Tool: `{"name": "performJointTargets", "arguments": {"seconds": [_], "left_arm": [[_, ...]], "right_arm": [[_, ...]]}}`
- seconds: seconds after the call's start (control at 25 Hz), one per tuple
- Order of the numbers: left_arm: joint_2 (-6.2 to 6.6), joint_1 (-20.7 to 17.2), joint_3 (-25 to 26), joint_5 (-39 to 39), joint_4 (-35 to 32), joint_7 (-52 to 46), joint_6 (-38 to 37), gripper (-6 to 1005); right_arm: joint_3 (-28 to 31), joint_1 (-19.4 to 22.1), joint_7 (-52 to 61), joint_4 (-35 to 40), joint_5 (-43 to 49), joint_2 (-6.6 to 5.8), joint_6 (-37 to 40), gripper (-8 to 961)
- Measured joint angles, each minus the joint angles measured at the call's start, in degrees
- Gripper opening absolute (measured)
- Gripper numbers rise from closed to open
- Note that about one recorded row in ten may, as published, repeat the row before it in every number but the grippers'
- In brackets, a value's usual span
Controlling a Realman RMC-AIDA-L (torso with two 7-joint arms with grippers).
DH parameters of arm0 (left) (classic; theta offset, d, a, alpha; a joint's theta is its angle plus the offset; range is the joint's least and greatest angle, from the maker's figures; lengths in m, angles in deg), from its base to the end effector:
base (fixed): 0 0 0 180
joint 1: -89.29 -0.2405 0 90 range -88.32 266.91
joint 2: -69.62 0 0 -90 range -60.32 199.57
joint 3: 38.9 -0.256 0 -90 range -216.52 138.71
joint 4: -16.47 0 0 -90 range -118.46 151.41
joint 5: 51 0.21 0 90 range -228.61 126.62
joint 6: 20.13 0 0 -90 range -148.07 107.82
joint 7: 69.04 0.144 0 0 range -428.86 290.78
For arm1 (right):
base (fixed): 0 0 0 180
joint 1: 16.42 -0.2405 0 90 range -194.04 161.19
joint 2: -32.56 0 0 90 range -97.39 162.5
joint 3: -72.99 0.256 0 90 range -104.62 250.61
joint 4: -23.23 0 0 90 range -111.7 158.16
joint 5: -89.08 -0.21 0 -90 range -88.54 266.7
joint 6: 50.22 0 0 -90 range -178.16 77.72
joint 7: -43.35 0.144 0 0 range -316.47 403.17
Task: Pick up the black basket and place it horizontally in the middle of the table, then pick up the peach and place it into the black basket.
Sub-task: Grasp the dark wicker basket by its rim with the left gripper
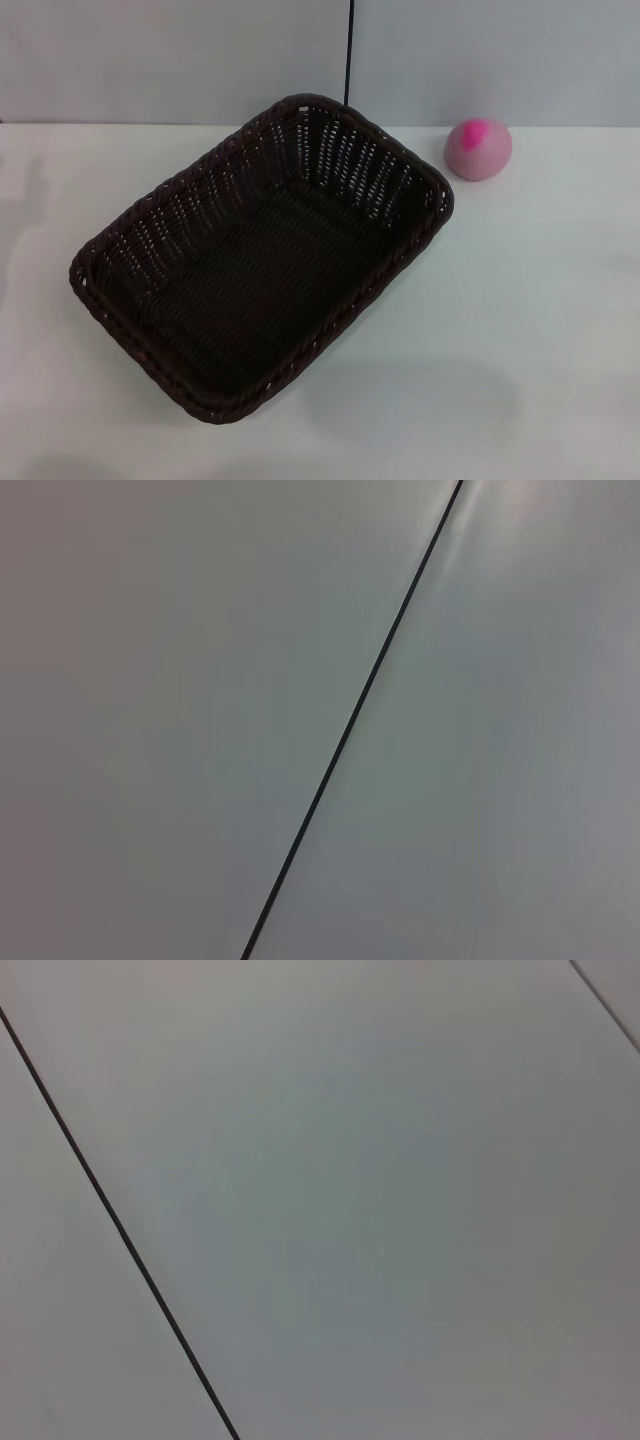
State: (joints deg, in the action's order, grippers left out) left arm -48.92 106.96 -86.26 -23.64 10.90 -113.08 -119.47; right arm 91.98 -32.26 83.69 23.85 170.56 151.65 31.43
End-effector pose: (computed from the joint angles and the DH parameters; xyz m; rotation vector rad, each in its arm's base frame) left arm -0.3364 0.2646 0.0786 -1.2563 -0.4994 -1.3622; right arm 0.4067 0.2459 0.0635 -0.9945 0.8404 1.0367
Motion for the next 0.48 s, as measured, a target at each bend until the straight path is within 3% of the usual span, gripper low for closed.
{"name": "performJointTargets", "arguments": {"seconds": [0.48], "left_arm": [[0.35, 1.04, 0.09, 0.04, -0.06, -3.64, 1.69, 561]], "right_arm": [[0.00, -0.28, 0.00, 0.00, 0.00, 0.00, -0.53, 717]]}}
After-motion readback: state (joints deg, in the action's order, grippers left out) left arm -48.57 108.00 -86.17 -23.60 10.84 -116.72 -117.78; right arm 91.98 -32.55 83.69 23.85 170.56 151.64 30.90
